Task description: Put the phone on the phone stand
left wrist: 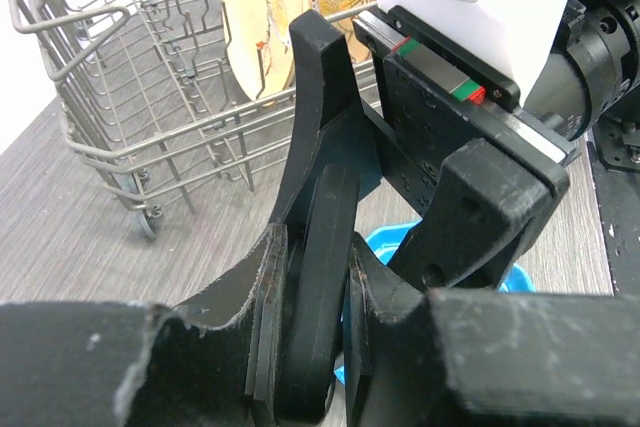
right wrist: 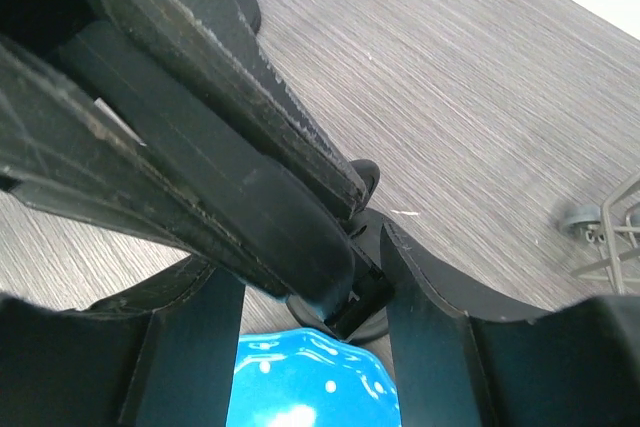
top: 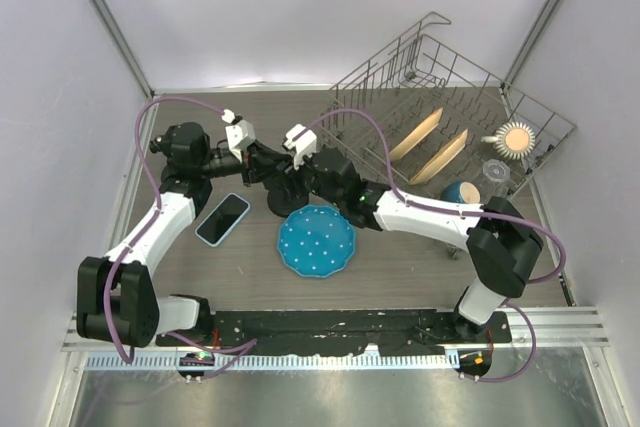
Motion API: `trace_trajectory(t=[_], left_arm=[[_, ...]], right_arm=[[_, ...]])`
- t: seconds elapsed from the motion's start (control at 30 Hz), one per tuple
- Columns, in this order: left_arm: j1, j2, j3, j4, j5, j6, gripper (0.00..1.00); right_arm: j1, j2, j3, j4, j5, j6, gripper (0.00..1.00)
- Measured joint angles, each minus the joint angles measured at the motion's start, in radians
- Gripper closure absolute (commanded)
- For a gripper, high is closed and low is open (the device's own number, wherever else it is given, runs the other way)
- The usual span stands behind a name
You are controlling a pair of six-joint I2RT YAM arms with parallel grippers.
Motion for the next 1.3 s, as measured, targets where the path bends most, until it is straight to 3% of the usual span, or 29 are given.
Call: trace_trajectory(t=[0.03,0.13,0.23,0.5,0.7,1.07,1.3], left_arm=[[0.0,0.0,0.0,0.0,0.0,0.0,1.0],[0.002,0.001,0.0,0.001,-0.002,-0.008,1.0],[-0.008,0.001,0.001,-0.003,-0.026,-0.023,1.0],[-0.02,0.008,0.014,-0.017,-0.087,-0.038,1.0],[-0.014,0.008,0.015,-0.019,-0.083,-0.051,1.0],[-0.004,0.011,0.015,-0.017,-0.069,-0.056,1.0],[-0.003,0.012,0.015,-0.011,-0.068,-0.067,1.0]], right_arm=[[0.0,0.002,0.024,-0.043,-0.002,-0.001,0.71],[-0.015,0.013,0.097,-0.172,-0.054,-0.035,0.38],[-0.065,0.013,0.118,-0.221,-0.198,-0.078,0.26],[-0.272,-0.008,0.115,-0.283,-0.625,-0.16,0.25],[-0.315,0.004,0.091,-0.271,-0.779,-0.183,0.32],[-0.291,0.097,0.043,-0.106,-0.869,-0.105,0.43],[-0.263,0.136,0.039,0.002,-0.831,-0.052,0.72]])
